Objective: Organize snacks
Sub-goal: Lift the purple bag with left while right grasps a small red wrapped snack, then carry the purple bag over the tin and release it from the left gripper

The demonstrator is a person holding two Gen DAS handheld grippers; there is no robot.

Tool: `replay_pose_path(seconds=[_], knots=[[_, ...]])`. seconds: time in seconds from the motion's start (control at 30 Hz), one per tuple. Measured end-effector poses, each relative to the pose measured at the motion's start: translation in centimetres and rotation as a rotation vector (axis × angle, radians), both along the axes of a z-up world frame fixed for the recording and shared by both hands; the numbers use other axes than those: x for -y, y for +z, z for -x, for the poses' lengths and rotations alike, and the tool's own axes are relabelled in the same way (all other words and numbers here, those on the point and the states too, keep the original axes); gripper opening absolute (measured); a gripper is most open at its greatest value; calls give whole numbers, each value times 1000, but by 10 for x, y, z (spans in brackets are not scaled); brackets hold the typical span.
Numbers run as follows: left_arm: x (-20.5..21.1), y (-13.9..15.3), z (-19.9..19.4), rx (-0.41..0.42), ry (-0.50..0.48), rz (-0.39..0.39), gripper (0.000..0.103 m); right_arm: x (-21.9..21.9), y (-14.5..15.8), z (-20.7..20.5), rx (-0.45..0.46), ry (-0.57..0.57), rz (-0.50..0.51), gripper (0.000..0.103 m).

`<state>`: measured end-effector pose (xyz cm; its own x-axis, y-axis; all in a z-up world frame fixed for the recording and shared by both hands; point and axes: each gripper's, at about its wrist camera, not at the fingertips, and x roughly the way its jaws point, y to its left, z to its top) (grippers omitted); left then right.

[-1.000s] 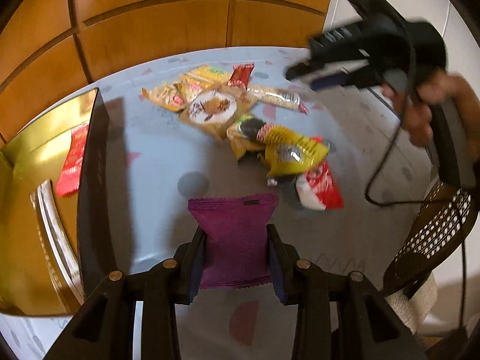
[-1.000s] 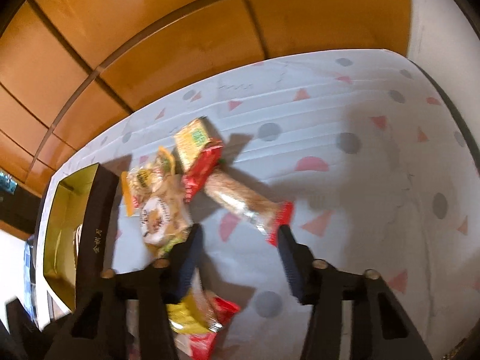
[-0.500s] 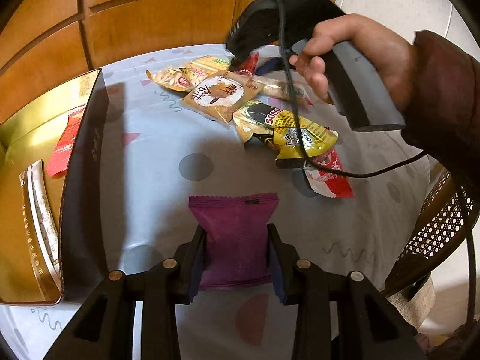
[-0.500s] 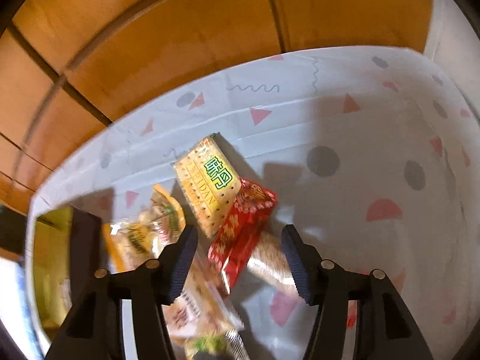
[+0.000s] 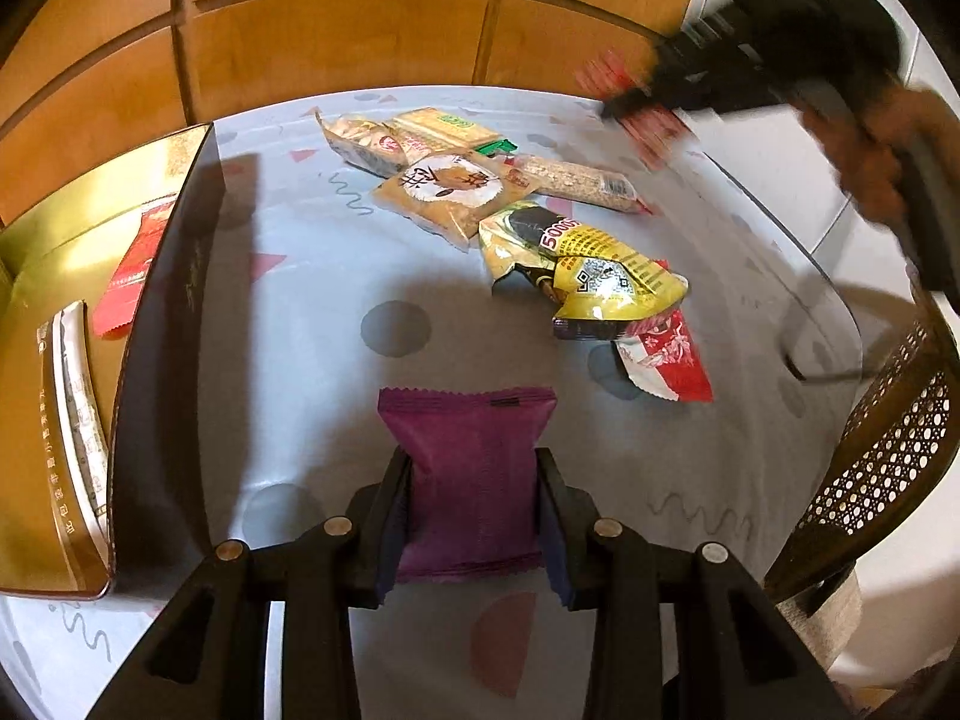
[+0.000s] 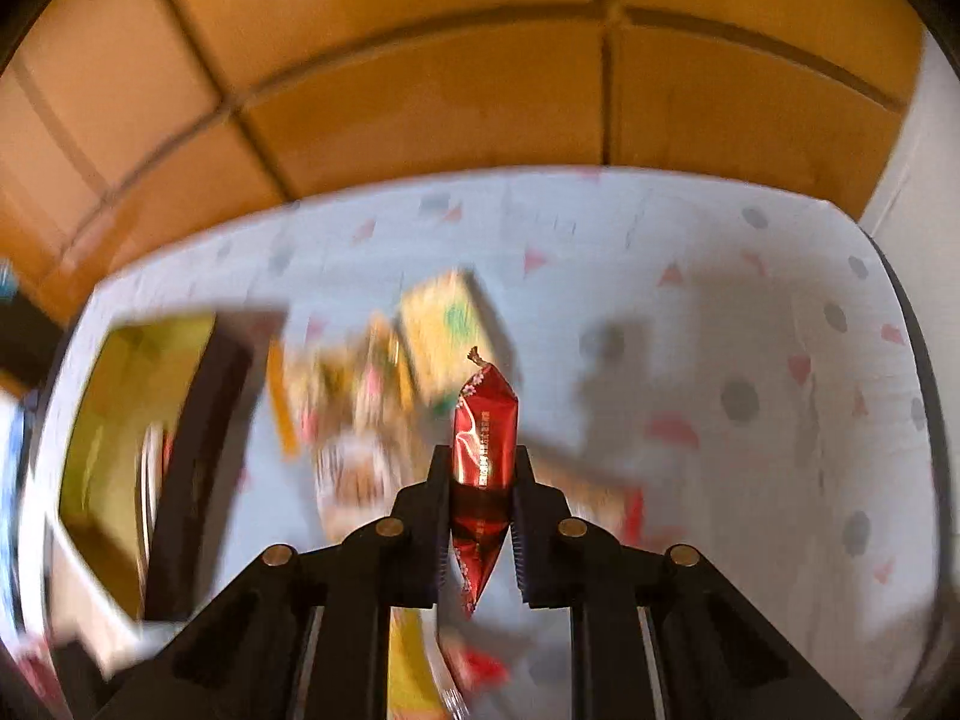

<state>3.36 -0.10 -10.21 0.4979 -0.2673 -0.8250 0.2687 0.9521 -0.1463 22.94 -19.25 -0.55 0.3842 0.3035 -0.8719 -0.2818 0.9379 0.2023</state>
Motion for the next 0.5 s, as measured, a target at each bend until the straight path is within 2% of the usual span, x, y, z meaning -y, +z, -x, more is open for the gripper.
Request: replay_pose_path(seconds=[0.07, 0.17, 0.3, 0.4, 0.5], knots=[[1, 0, 0, 5, 1, -8, 38, -2, -13, 15, -52, 57, 78, 17], [3, 1, 0, 7, 1, -17, 38, 4, -38, 30, -114, 70, 146, 17], [6, 6, 1, 1, -5, -37, 38, 11, -73, 37, -200, 49, 144, 18], [4, 14, 6, 0, -9, 5, 38, 16, -80, 37, -197, 15, 112, 19], [1, 33, 17, 38, -25, 62, 38, 25, -83, 33, -192, -6, 72, 19]])
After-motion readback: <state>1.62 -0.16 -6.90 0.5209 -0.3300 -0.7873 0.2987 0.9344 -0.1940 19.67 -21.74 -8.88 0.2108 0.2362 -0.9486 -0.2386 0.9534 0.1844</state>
